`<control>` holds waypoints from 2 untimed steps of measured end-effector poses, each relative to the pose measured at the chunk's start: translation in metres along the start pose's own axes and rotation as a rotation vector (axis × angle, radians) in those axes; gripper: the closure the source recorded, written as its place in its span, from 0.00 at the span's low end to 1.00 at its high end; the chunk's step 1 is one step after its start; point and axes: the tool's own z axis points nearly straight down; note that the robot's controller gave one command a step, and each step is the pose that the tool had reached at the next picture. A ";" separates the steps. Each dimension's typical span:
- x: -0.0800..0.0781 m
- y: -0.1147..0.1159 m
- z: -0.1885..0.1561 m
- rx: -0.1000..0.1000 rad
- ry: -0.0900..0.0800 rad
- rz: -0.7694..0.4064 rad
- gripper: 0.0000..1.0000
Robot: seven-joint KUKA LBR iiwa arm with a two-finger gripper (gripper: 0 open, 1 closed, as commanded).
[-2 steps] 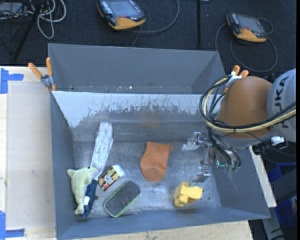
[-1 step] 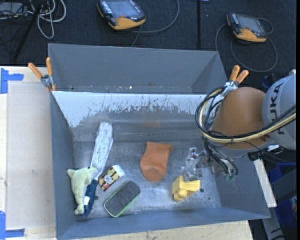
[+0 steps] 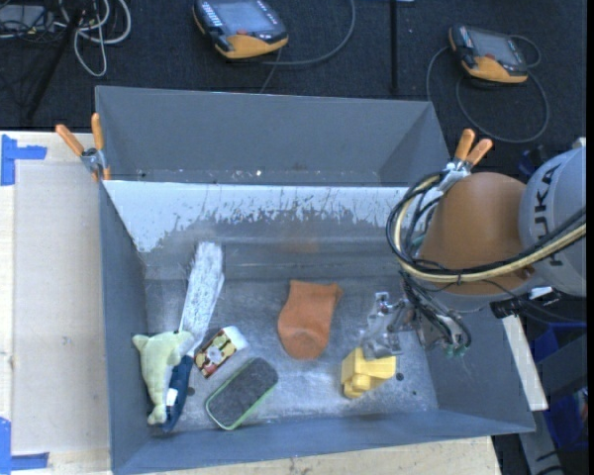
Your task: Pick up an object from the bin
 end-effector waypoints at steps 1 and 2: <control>-0.003 0.015 -0.047 -0.002 0.008 -0.031 1.00; 0.000 0.031 -0.114 -0.001 0.008 0.070 1.00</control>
Offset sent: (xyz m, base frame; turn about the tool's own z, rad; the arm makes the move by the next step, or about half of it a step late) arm -0.0068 0.0420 0.1519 0.1418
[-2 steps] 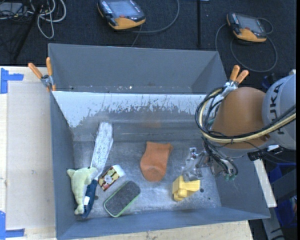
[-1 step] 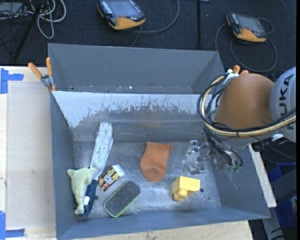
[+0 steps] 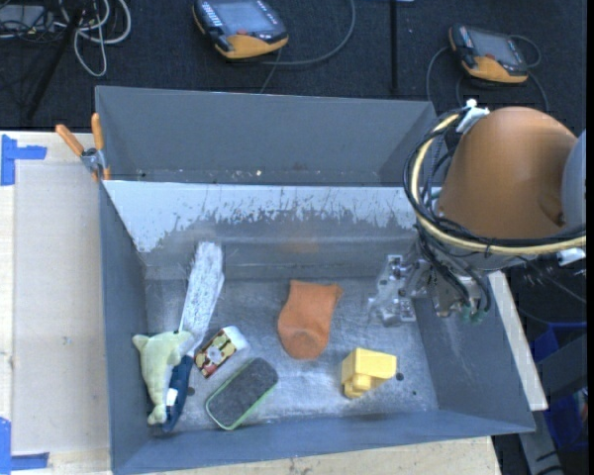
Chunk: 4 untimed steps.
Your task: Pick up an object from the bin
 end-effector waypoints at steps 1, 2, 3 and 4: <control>-0.011 0.045 0.112 0.001 -0.007 -0.291 0.00; -0.010 0.050 0.123 0.000 0.000 -0.299 0.00; -0.056 0.047 0.168 -0.003 -0.011 -0.209 1.00; -0.056 0.047 0.168 -0.003 -0.011 -0.209 1.00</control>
Offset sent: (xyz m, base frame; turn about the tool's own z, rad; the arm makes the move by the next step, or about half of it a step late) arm 0.0000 0.0000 0.0000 0.0000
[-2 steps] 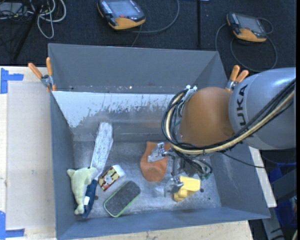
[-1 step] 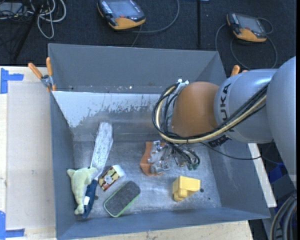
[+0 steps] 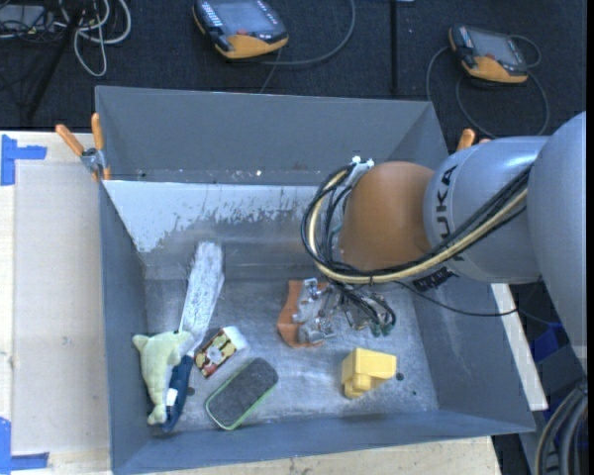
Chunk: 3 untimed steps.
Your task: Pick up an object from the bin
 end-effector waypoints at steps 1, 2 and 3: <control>0.000 0.005 -0.035 0.002 0.012 0.003 1.00; -0.010 0.011 -0.065 0.004 0.002 -0.054 1.00; -0.005 0.011 -0.065 0.002 0.009 -0.058 1.00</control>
Offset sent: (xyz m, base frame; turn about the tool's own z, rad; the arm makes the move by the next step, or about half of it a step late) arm 0.0085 0.0155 0.0579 -0.0693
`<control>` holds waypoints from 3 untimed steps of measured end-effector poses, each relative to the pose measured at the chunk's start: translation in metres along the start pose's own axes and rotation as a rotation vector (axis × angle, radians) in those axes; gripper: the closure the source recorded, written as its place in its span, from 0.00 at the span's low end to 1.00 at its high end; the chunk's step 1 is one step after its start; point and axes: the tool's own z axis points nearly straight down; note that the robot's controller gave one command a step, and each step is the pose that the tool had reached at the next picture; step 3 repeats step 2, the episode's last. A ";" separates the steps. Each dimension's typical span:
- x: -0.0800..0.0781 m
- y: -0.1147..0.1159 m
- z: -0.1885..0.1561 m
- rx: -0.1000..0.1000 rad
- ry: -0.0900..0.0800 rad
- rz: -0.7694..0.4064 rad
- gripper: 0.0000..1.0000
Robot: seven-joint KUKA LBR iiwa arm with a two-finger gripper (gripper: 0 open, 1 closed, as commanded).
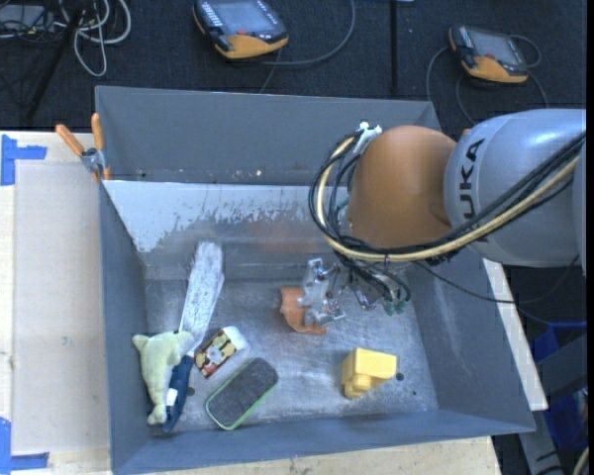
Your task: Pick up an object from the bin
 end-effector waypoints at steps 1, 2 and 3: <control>0.000 0.005 -0.031 -0.001 0.008 0.005 1.00; -0.002 0.007 -0.094 0.000 0.001 -0.019 1.00; -0.002 0.007 -0.094 0.000 0.001 -0.019 1.00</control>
Offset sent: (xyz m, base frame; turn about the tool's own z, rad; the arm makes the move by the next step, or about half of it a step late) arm 0.0003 0.0062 0.1295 -0.0347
